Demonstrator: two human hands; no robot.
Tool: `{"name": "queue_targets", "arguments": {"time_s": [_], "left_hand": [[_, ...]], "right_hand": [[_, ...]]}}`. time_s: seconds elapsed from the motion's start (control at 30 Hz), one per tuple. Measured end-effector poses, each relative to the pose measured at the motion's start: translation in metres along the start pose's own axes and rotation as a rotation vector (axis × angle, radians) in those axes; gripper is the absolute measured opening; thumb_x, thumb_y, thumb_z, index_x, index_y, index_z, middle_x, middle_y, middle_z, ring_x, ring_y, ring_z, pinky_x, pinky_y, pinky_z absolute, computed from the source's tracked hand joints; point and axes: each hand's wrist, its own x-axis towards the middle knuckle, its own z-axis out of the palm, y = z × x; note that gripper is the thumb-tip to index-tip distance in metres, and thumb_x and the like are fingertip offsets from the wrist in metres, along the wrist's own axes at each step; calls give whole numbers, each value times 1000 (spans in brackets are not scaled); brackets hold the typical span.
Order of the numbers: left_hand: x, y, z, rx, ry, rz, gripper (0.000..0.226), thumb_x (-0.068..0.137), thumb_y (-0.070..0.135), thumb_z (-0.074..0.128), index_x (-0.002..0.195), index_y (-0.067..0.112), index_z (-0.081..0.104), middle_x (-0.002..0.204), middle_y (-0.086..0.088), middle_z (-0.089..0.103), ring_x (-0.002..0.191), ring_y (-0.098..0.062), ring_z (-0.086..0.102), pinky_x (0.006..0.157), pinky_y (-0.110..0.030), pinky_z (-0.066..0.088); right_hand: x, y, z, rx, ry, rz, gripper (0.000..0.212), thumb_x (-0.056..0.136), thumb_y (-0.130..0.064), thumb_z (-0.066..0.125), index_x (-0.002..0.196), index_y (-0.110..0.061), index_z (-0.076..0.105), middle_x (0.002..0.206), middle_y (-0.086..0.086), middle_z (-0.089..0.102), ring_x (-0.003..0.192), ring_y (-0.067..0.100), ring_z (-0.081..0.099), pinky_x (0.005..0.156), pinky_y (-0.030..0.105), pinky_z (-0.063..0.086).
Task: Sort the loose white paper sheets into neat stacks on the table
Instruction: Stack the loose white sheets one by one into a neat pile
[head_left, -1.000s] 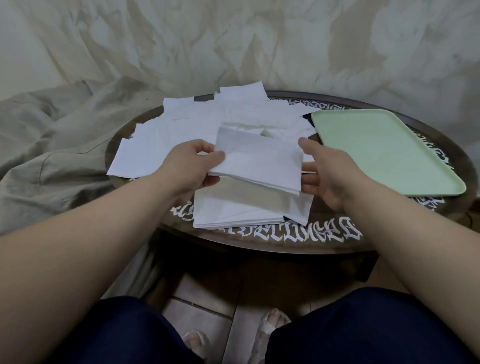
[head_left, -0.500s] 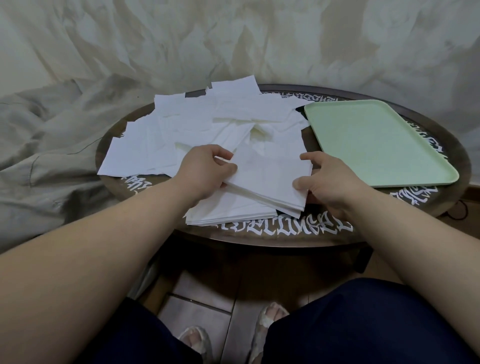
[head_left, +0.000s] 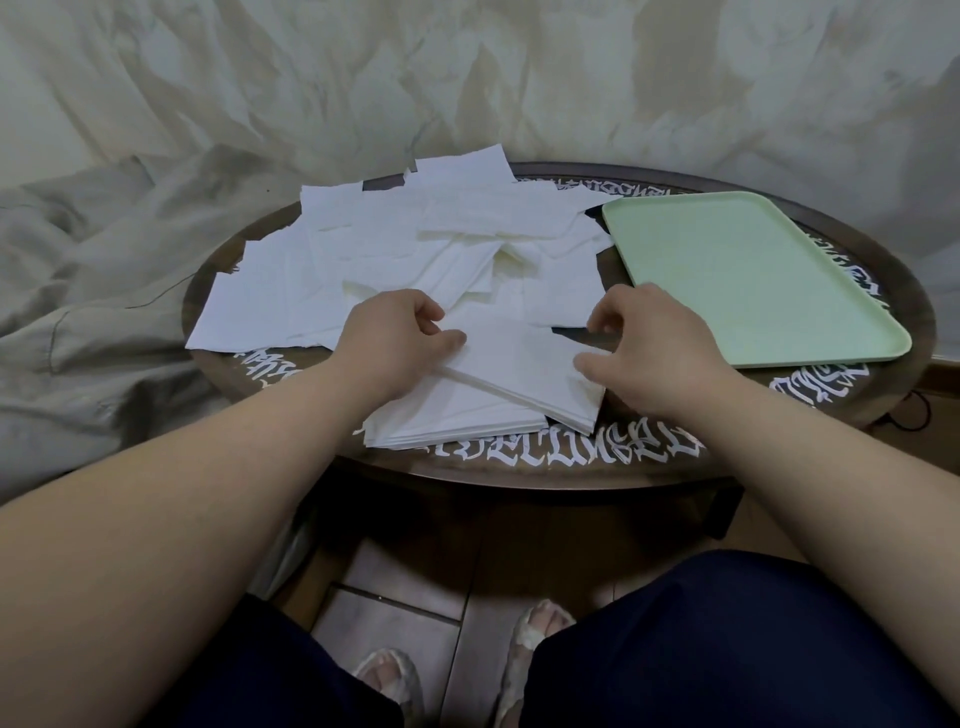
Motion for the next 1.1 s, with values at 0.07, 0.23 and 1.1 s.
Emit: {"name": "queue_targets", "arguments": {"time_s": [0.07,0.23,1.1], "left_hand": [[-1,1,-1,41,-24,-4,30,81,40,70,103,21,60,93,8,63,87,-11,54,64,-18,36],[-2,7,0,16,-105,-21,37,79,44,71,105,22,58,84,8,63,81,-10,59,63,-19,39],[-42,-28,-37,-407,-199,-358,17,83,5,68,98,5,59,57,-6,55,41,-14,52,50,-26,43]], "right_hand": [[-6,-9,-2,-31,-121,-154,26,72,-39,73,80,-24,54,88,-7,55,84,16,54,67,28,38],[-9,-12,7,-166,-363,-263,38,64,-52,76,70,-22,53,79,-6,56,74,14,53,68,32,45],[8,-26,21,-156,-139,-414,17,87,-20,57,101,-18,66,101,1,61,99,22,53,79,34,43]]}}
